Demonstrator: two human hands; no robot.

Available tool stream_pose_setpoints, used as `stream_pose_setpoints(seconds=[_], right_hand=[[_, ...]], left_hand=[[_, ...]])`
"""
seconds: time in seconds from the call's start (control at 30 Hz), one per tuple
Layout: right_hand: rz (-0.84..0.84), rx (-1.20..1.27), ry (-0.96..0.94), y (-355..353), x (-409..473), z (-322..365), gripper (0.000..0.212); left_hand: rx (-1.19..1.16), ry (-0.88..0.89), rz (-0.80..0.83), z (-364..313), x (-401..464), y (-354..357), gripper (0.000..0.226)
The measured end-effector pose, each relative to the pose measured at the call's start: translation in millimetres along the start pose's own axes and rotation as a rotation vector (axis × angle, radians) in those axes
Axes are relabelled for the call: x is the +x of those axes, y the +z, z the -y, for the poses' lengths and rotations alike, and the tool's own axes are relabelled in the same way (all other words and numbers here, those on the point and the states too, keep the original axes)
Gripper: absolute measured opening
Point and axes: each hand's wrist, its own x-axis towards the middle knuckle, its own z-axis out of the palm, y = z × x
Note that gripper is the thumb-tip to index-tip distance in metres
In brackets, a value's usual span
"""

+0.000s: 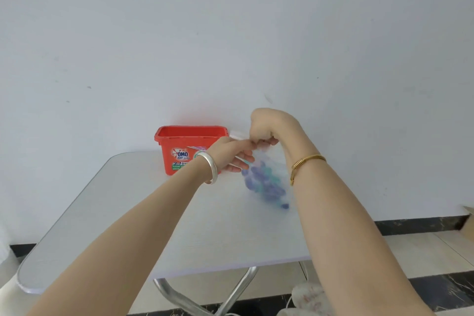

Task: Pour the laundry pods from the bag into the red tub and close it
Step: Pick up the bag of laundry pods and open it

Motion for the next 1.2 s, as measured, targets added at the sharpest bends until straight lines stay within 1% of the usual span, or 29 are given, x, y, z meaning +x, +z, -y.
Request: stream_pose_setpoints(seconds=[0.1, 0.2, 0.23, 0.3, 0.37, 0.53, 0.67, 0.77, 0.93, 1.03, 1.2], right_hand=[[0.038, 0.177, -0.050, -10, 5, 1, 0.020], [0.050, 0.359, -0.107, -12, 3, 3, 0.025], [0.064, 0.416, -0.128, -11, 1, 3, 0.026], [0.130, 0.500, -0.154, -8, 0, 2, 0.028], [0.179, 0.534, -0.161, -5, 2, 4, 0.027], [0.187, 0.621, -0.135, 5, 12, 13, 0.025], [0.211, 0.721, -0.137, 13, 17, 17, 0.023], [0.247, 0.812, -0.144, 20, 19, 18, 0.025], [0.254, 0.891, -0.145, 26, 24, 20, 0.028], [0.239, 0.949, -0.144, 27, 26, 20, 0.029], [0.222, 1.026, -0.155, 31, 23, 20, 0.021]], left_hand=[[-0.008, 0.023, -0.022, -10, -2, -9, 0.026], [0.005, 0.023, -0.027, -16, -5, -17, 0.039], [0.030, 0.024, -0.037, -17, -6, -20, 0.040], [0.109, 0.019, -0.051, -16, -8, -24, 0.033], [0.154, 0.010, -0.044, -14, -10, -31, 0.027], [0.101, 0.003, -0.055, -11, -11, -39, 0.016], [0.081, -0.029, -0.034, -13, -12, -45, 0.015], [0.091, -0.061, -0.008, -16, -12, -49, 0.010], [0.134, -0.127, -0.052, -22, -6, -52, 0.016], [0.106, -0.147, -0.078, -22, -4, -56, 0.017], [0.027, -0.164, -0.119, -20, -4, -58, 0.022]])
